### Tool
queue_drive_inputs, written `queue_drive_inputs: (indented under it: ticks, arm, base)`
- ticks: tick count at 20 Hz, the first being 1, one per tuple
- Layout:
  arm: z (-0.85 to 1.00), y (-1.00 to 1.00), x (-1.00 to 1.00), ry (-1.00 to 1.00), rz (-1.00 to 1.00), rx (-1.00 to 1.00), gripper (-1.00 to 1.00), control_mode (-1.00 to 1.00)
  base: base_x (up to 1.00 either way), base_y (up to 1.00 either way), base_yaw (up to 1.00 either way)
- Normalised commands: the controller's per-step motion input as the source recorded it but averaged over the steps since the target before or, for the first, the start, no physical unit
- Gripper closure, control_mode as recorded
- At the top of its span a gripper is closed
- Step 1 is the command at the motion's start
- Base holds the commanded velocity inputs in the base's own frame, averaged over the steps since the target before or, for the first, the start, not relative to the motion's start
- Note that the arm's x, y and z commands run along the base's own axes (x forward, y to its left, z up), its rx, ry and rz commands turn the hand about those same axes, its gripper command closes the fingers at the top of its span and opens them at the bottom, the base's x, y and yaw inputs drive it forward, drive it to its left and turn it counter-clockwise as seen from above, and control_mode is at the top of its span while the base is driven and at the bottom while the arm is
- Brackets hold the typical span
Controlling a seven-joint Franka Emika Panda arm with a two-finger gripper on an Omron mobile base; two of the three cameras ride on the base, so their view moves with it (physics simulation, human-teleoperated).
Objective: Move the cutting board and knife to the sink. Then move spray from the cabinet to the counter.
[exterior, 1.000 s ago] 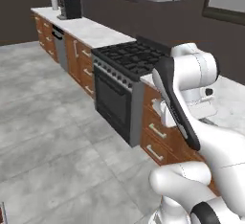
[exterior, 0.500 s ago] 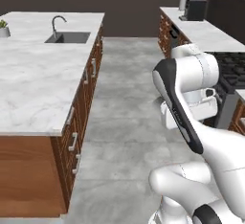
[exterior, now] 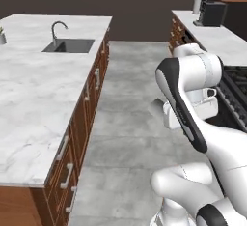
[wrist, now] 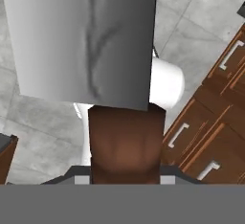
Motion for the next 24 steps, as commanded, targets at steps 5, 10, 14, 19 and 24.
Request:
queue_drive_inputs:
  ticks: [5, 10, 14, 19, 24]
  arm:
    - [0.00, 0.00, 0.00, 0.00, 0.00, 0.00, 1.00, 1.00]
    - [0.00, 0.00, 0.00, 0.00, 0.00, 0.00, 1.00, 1.00]
    - [0.00, 0.00, 0.00, 0.00, 0.00, 0.00, 1.00, 1.00]
    - [0.00, 0.00, 0.00, 0.00, 0.00, 0.00, 1.00, 1.00]
    - [0.00, 0.00, 0.00, 0.00, 0.00, 0.00, 1.00, 1.00]
  base:
    - [1.00, -0.54, 0.05]
    - [1.00, -0.63, 0.07]
    - [1.00, -0.62, 0.09]
    - [1.00, -0.60, 0.10]
    - [1.00, -0.59, 0.11]
